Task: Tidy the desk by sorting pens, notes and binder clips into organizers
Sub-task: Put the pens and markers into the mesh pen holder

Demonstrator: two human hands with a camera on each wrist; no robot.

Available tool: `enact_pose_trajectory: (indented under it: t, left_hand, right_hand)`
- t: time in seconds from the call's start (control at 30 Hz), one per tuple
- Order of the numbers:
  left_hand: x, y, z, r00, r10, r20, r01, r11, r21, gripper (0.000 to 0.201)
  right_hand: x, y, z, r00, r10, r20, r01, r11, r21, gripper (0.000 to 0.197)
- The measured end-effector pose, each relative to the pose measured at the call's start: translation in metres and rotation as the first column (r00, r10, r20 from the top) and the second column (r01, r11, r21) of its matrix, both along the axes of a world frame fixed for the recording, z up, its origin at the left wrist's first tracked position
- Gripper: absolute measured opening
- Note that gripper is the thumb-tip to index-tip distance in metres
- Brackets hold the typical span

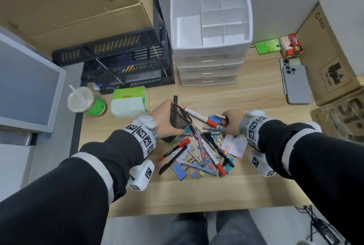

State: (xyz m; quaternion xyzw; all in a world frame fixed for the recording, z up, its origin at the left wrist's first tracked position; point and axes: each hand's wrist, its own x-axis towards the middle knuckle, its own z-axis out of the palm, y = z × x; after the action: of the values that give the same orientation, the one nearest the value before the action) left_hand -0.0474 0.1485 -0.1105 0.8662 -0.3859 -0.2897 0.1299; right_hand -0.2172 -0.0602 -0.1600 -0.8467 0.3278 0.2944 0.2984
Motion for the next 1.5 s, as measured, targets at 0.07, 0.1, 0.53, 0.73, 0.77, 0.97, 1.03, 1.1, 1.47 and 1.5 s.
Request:
enact_pose_trajectory:
  t: [0.07,0.1,0.53,0.73,0.77,0.97,1.03,1.1,1.47,1.5]
  left_hand:
    - [0.001,0.003,-0.002,1.000,-0.010,0.005,0.010,1.000,0.007,0.092]
    - [0.001,0.005,-0.003,1.000,-0.014,0.012,0.014,1.000,0.011,0.093]
    - [0.008,0.010,-0.008,0.998,-0.041,0.039,0.041,0.999,0.003,0.094]
    - [0.016,0.017,-0.011,0.999,-0.032,0.043,0.031,0.999,0.016,0.098]
    - [0.018,0.020,-0.013,0.998,-0.027,0.049,0.025,0.999,0.024,0.100]
    - [0.019,0.030,-0.018,0.999,0.008,0.031,-0.009,1.000,0.028,0.105]
    - [0.019,0.032,-0.019,1.000,0.005,0.029,-0.006,0.999,0.037,0.105]
    - [0.019,0.035,-0.020,0.999,0.000,0.032,-0.001,0.998,0.055,0.107]
    - [0.024,0.039,-0.017,0.999,-0.010,0.032,0.008,0.997,0.071,0.112]
    - [0.025,0.037,-0.015,0.999,-0.009,0.040,0.006,0.997,0.073,0.113]
  right_hand:
    - [0.000,0.006,-0.003,0.998,0.060,0.003,-0.059,0.998,-0.032,0.017]
    - [0.000,0.008,-0.005,0.997,0.083,0.011,-0.082,0.995,-0.053,0.018]
    - [0.005,0.002,0.003,0.977,0.213,0.002,-0.211,0.968,-0.136,0.015]
    - [0.022,0.012,0.001,0.956,0.273,0.110,-0.251,0.951,-0.179,0.022]
    - [0.026,0.016,0.000,0.951,0.285,0.122,-0.260,0.948,-0.186,0.020]
    - [0.041,0.037,-0.003,0.921,0.337,0.197,-0.326,0.941,-0.087,0.016]
    - [0.041,0.042,-0.004,0.908,0.390,0.151,-0.383,0.921,-0.071,0.009]
    - [0.042,0.048,-0.008,0.894,0.440,0.088,-0.433,0.897,-0.092,0.007]
    - [0.039,0.053,0.001,0.874,0.477,-0.091,-0.485,0.867,-0.117,0.007]
    - [0.039,0.051,0.006,0.872,0.470,-0.140,-0.485,0.868,-0.107,0.008]
